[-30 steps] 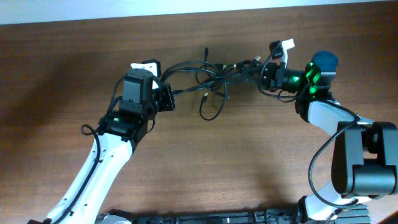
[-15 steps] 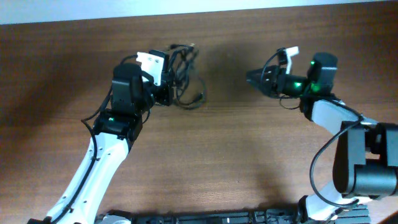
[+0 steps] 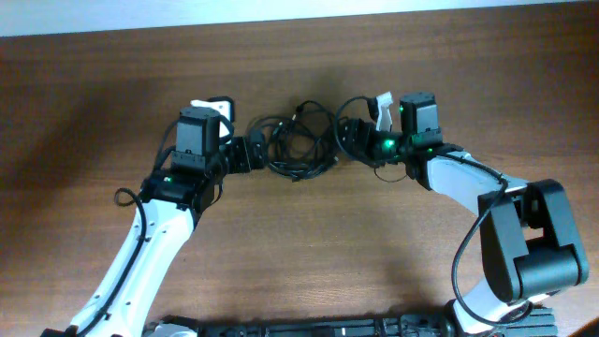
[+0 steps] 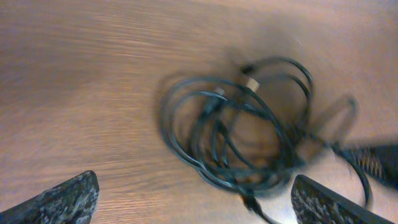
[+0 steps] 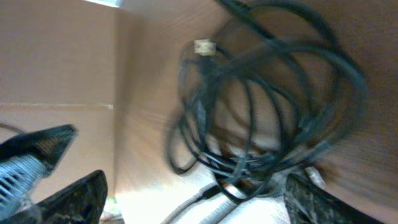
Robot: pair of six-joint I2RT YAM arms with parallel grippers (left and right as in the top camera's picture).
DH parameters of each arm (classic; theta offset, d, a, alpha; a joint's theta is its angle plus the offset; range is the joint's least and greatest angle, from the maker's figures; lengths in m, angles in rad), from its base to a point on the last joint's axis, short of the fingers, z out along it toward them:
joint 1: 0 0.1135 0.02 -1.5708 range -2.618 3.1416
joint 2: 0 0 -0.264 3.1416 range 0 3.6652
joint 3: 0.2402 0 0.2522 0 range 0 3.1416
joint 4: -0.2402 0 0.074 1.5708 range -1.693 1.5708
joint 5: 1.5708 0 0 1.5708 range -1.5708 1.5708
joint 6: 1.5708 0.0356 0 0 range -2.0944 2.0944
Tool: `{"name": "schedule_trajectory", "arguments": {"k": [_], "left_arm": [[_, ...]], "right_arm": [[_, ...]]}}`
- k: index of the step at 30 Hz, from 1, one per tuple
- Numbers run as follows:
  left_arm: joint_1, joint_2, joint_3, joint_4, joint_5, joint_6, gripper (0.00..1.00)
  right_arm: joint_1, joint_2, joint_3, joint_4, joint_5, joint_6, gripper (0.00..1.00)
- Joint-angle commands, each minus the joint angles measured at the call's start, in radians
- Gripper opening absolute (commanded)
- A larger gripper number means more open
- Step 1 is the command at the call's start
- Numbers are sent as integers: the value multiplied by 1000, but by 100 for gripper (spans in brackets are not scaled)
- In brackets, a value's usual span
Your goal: Untangle cables
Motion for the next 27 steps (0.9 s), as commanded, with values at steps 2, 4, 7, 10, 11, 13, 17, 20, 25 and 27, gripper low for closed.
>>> {"name": "schedule_trajectory", "arguments": {"k": [2,4,7,10,11,13,17,20,25,27], "left_arm": [[-1,-4,0,26,-96,-180,99],[-1,-4,0,23,-77,-179,99],[-1,-4,0,21,-77,-179,99],[-1,-4,0,10,-77,-179,99],[-1,-4,0,3,-77,-179,99],[-1,-4,0,-6,-77,-179,99],[-1,22,0,18,-81,-179,99],[-1,69,0,21,-80,-179,99],[-1,102,0,30,-80,-179,99],[-1,104,0,43,-80,-179,99]], "right_arm": [[1,-19,6,-78,50,-13,99],[1,-19,6,-94,43,-13,99],[-25,-21,6,-16,43,-14,99],[-118,-31,6,98,-16,-12,99],[-140,-31,6,133,-44,-9,99],[-180,-31,6,209,-104,72,99],[-126,-31,6,171,-147,79,99],[-31,-29,6,153,-38,79,81],[121,-29,6,153,231,79,75],[157,-23,6,154,323,79,66]]}}
